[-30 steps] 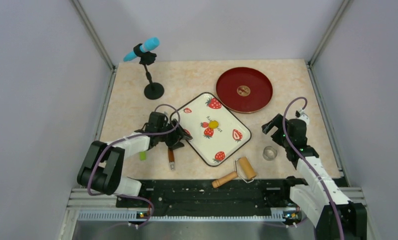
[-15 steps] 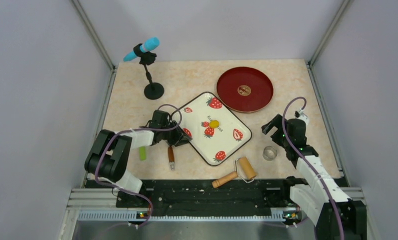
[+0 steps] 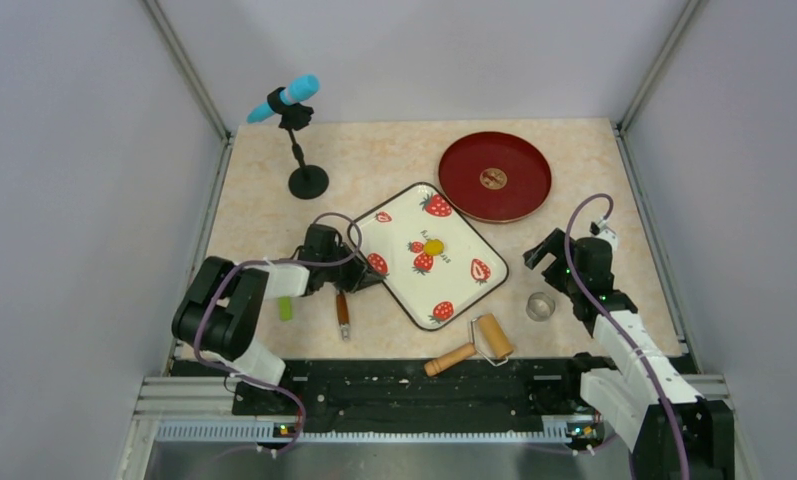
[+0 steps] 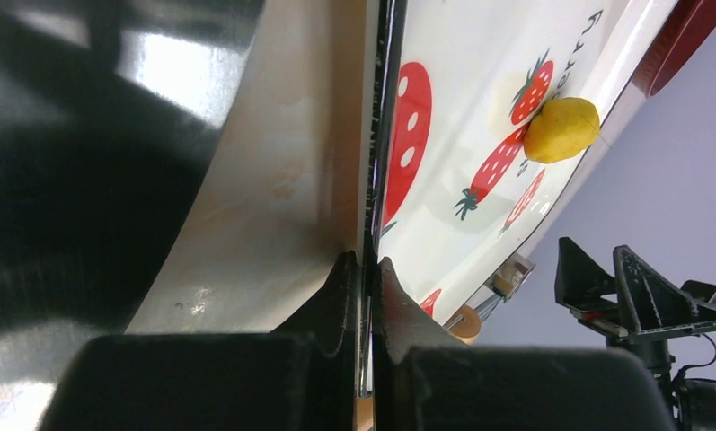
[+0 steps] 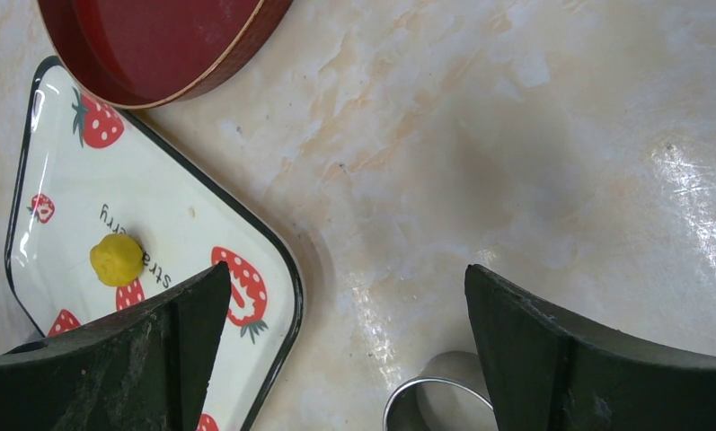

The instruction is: Roll out the dumpling wrappers from the dough

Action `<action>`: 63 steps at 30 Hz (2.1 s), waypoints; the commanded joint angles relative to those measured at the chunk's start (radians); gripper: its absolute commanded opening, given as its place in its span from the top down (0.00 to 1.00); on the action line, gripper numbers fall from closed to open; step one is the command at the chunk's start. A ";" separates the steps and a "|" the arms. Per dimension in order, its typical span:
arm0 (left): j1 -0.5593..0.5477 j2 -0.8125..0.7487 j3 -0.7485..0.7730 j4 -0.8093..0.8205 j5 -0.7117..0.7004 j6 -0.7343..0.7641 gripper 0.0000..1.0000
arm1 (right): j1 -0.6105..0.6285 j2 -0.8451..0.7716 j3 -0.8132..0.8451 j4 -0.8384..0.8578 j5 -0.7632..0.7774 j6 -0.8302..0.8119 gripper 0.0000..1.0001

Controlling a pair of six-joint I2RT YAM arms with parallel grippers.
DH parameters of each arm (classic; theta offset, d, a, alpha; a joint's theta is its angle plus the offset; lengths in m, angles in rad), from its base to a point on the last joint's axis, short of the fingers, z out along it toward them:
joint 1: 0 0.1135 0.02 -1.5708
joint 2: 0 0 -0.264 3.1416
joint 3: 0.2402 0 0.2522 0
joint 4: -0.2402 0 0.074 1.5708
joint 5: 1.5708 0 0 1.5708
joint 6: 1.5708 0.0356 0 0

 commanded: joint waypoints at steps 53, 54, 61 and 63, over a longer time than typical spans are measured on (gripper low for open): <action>0.003 -0.073 0.506 -0.553 -0.343 0.587 0.25 | 0.009 0.345 0.186 0.030 -0.374 0.002 0.01; 0.029 -0.051 0.531 -0.560 -0.319 0.599 0.25 | 0.017 0.351 0.187 0.029 -0.373 0.007 0.01; 0.144 0.141 0.663 -0.583 -0.246 0.643 0.25 | 0.059 0.405 0.201 0.029 -0.369 0.037 0.01; 0.155 0.196 0.701 -0.580 -0.226 0.643 0.25 | 0.078 0.426 0.203 0.038 -0.373 0.050 0.01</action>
